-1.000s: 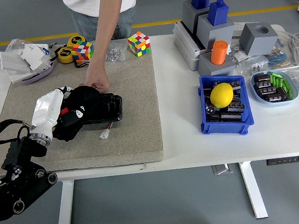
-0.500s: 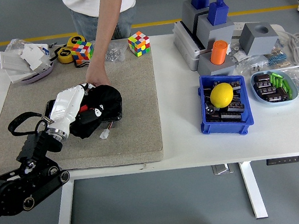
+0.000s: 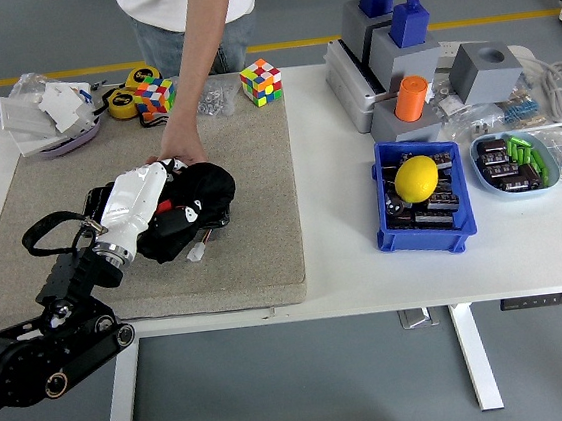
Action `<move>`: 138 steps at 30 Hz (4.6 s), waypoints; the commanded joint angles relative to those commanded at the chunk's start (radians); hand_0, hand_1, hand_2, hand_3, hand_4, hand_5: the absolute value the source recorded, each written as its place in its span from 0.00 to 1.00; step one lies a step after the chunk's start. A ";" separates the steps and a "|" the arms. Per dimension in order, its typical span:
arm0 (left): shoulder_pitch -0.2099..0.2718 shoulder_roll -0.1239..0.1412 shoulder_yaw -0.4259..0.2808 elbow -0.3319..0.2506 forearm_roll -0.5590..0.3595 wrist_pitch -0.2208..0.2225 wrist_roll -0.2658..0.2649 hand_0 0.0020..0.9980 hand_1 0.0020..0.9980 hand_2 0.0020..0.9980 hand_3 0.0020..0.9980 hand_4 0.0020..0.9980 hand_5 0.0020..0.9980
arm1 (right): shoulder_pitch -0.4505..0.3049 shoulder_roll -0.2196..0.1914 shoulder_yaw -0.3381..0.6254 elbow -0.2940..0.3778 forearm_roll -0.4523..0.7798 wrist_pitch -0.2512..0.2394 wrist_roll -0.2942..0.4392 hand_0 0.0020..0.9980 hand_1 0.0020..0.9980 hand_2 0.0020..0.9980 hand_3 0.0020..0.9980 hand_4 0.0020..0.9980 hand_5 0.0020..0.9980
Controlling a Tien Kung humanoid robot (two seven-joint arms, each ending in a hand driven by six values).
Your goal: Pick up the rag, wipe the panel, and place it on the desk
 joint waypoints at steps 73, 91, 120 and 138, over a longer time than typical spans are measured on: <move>0.082 0.100 -0.110 0.050 0.026 0.000 -0.003 0.17 0.09 0.35 0.58 0.54 0.11 | -0.010 0.005 0.025 0.003 -0.013 0.003 0.002 0.75 0.67 0.70 0.63 1.00 0.59; -0.011 0.059 0.039 -0.012 0.027 0.000 0.022 0.17 0.09 0.36 0.58 0.54 0.11 | -0.004 -0.002 0.011 0.003 -0.009 0.005 0.003 0.75 0.67 0.70 0.63 1.00 0.59; -0.031 0.036 0.044 -0.006 0.020 0.000 0.029 0.17 0.08 0.36 0.58 0.55 0.11 | -0.002 -0.003 0.011 0.003 -0.008 0.006 0.000 0.75 0.67 0.70 0.63 1.00 0.60; 0.047 0.105 -0.073 0.054 0.028 0.000 0.017 0.17 0.08 0.36 0.58 0.55 0.11 | -0.013 0.000 0.031 0.003 -0.015 0.005 0.001 0.75 0.67 0.70 0.63 1.00 0.60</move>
